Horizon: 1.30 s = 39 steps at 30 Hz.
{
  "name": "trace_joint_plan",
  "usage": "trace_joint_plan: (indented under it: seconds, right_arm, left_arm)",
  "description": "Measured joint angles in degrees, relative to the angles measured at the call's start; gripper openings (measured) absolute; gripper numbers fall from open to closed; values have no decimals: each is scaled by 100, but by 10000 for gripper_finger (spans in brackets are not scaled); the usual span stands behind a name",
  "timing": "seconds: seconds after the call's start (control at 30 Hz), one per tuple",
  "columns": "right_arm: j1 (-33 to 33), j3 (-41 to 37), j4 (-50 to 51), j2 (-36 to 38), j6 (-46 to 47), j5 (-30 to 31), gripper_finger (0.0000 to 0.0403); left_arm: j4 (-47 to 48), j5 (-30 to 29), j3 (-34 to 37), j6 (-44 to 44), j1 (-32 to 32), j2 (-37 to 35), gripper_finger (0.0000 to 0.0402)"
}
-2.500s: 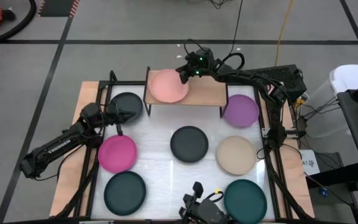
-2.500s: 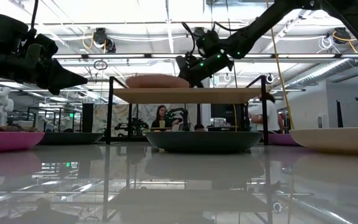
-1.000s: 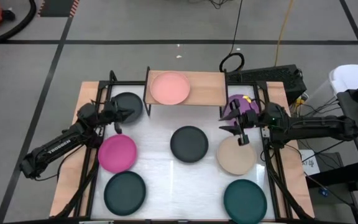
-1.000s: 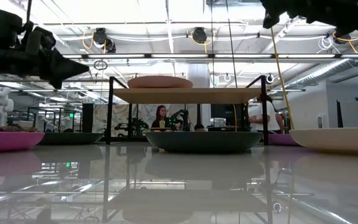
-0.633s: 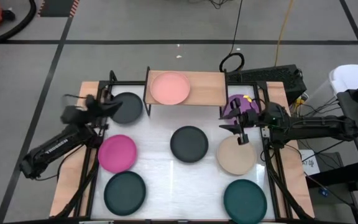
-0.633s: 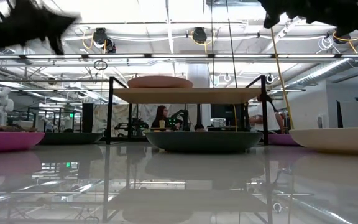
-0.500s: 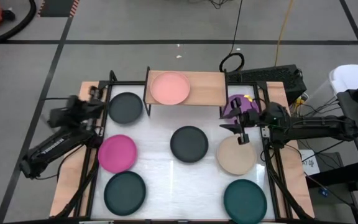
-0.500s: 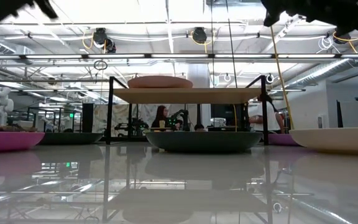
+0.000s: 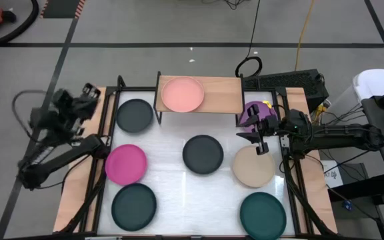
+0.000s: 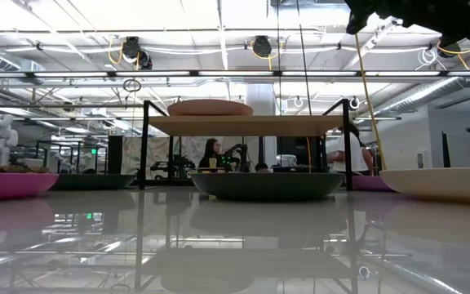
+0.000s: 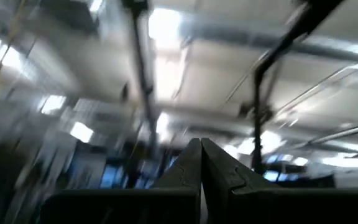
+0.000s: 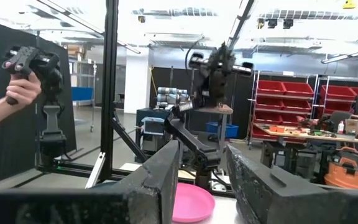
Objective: Place and stack plates onto a shelf
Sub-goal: Stack the pink plate on top of the orange plate on the shelf
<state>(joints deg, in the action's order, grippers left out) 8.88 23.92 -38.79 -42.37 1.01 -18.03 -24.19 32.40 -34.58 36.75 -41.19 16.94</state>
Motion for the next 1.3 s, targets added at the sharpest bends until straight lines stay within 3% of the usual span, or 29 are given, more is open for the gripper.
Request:
trace_joint_plan:
  seconds: [0.13,0.27,0.4,0.5,0.6,0.97,1.3]
  right_arm:
    - [0,2,0,0,-15,1,116]
    - [0,1,6,0,-17,-1,116]
    - [0,1,23,0,-17,-1,116]
    - [0,2,70,0,4,-1,116]
    - [0,1,162,0,41,-1,116]
    - [0,2,355,-4,25,-1,116]
    - [1,2,380,-1,-17,5,116]
  left_arm:
    - [4008,-137,-1626,-1121,0,998,4]
    - [7275,-632,-2829,-2016,98,2281,4]
    - [9525,-1362,-3291,-2799,373,3492,4]
    - [10368,-1599,-3111,-3383,597,4190,4]
    - [10461,-1600,-2725,-3519,890,4657,7]
    - [8747,-1502,-1273,-3761,2060,5573,71]
    - [8000,-2029,-726,-3947,2740,5962,117]
